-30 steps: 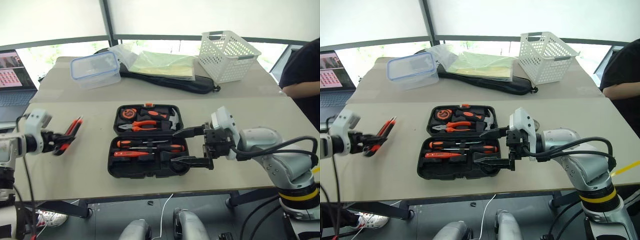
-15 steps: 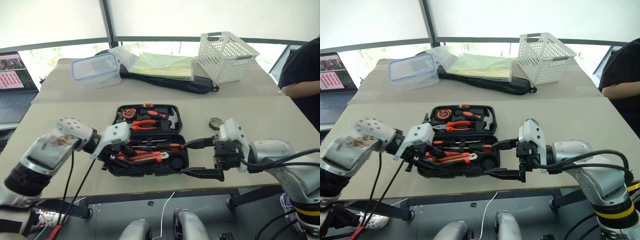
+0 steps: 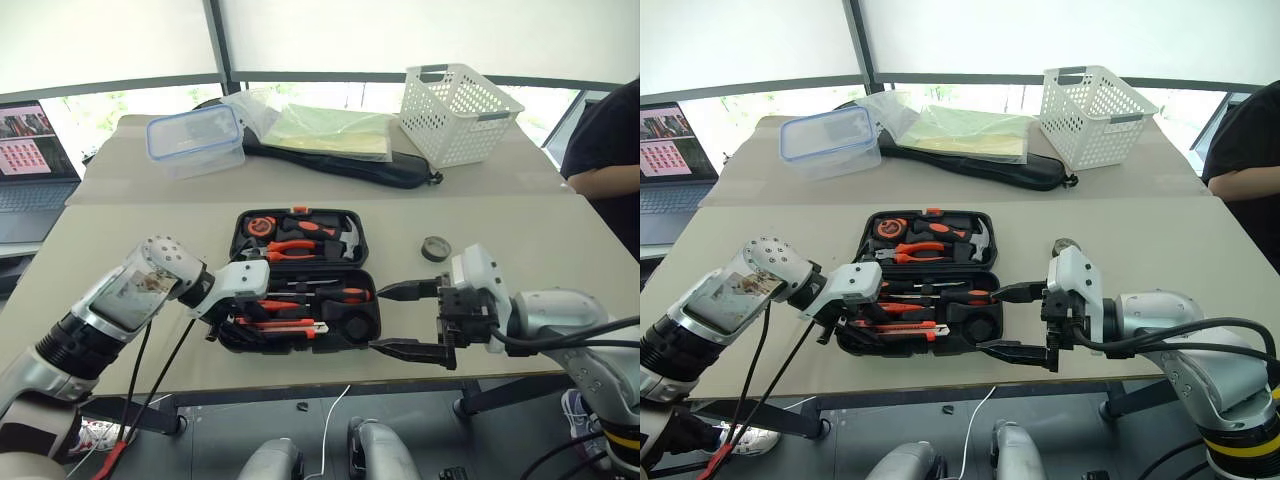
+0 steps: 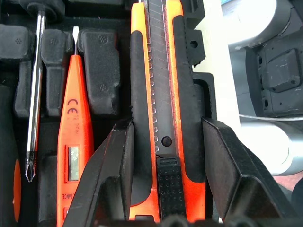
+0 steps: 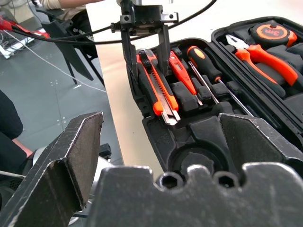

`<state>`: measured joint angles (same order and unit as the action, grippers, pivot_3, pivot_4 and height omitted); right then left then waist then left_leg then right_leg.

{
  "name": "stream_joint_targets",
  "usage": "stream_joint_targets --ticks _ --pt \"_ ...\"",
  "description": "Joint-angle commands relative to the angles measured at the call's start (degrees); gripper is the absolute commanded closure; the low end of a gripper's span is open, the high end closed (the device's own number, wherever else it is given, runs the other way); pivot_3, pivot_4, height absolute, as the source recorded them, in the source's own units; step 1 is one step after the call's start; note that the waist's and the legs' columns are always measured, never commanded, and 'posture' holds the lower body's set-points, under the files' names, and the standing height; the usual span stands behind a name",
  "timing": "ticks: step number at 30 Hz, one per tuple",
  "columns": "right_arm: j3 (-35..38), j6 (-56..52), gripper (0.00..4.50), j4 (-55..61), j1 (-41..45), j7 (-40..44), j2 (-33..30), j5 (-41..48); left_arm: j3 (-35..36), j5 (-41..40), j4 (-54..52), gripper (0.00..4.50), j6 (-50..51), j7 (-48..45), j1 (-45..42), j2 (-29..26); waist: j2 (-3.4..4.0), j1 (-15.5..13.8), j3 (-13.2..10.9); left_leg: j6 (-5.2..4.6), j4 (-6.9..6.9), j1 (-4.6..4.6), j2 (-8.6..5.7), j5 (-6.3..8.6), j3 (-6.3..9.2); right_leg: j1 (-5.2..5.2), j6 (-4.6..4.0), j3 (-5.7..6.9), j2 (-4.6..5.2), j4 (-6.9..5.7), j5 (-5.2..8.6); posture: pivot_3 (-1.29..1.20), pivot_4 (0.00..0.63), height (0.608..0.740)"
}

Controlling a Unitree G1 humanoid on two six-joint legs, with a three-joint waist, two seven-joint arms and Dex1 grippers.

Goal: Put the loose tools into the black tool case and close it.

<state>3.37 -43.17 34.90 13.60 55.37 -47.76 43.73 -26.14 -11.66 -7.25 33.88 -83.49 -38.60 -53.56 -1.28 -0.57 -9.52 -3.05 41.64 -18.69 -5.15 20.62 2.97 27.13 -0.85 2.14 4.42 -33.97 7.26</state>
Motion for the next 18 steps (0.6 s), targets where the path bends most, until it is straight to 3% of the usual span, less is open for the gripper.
stream_joint_targets --ticks 1,2,8,13,16,18 --pt "1.4 0.4 0.0 1.7 0.6 -0.7 -0.3 1.3 -0.6 1.1 2.4 2.37 -0.9 -0.2 -0.5 2.3 0.01 -0.1 0.0 0.0 0.0 0.01 0.0 0.0 0.0 -0.01 0.0 -0.01 0.01 -0.01 0.0 0.0 0.15 0.74" --pt "1.3 0.4 0.0 1.7 0.8 -0.8 -0.4 1.3 -0.6 1.5 2.9 1.85 -0.9 -0.2 -0.6 2.6 0.0 -0.1 0.0 -0.01 0.01 0.02 -0.01 0.0 -0.01 -0.03 0.0 -0.01 0.01 -0.01 0.0 0.0 0.15 0.74" --pt "1.0 0.9 0.0 1.7 0.1 -0.3 -0.8 1.1 4.0 -1.4 0.9 0.01 2.0 -1.0 -2.0 2.6 0.03 -0.4 0.0 -0.04 0.07 0.01 -0.02 0.01 0.02 -0.08 0.02 0.02 0.02 0.01 -0.01 0.0 0.15 0.74" --pt "0.5 1.1 0.0 1.7 -0.3 -0.2 -0.5 1.0 9.5 -6.9 -1.9 0.01 5.2 -2.8 -2.2 0.4 0.02 -0.1 0.0 -0.05 0.1 -0.01 0.01 0.02 0.04 -0.05 0.03 0.02 0.0 0.0 -0.01 0.0 0.15 0.74" --pt "0.2 1.2 0.0 1.3 0.0 -0.1 -0.3 0.9 9.6 -6.9 -1.5 0.73 4.6 -3.4 -1.4 -0.8 0.02 0.0 0.0 -0.04 0.09 0.0 0.01 0.02 0.03 -0.04 0.03 0.02 0.0 0.0 -0.01 0.0 0.15 0.74" --pt "-0.2 1.2 0.0 0.9 0.5 0.0 -0.2 0.7 9.0 -6.6 -1.4 1.52 3.8 -3.7 -0.8 -1.0 0.02 0.0 0.0 -0.04 0.1 0.0 0.0 0.02 0.01 -0.04 0.03 0.02 0.0 0.0 -0.01 0.0 0.15 0.74"
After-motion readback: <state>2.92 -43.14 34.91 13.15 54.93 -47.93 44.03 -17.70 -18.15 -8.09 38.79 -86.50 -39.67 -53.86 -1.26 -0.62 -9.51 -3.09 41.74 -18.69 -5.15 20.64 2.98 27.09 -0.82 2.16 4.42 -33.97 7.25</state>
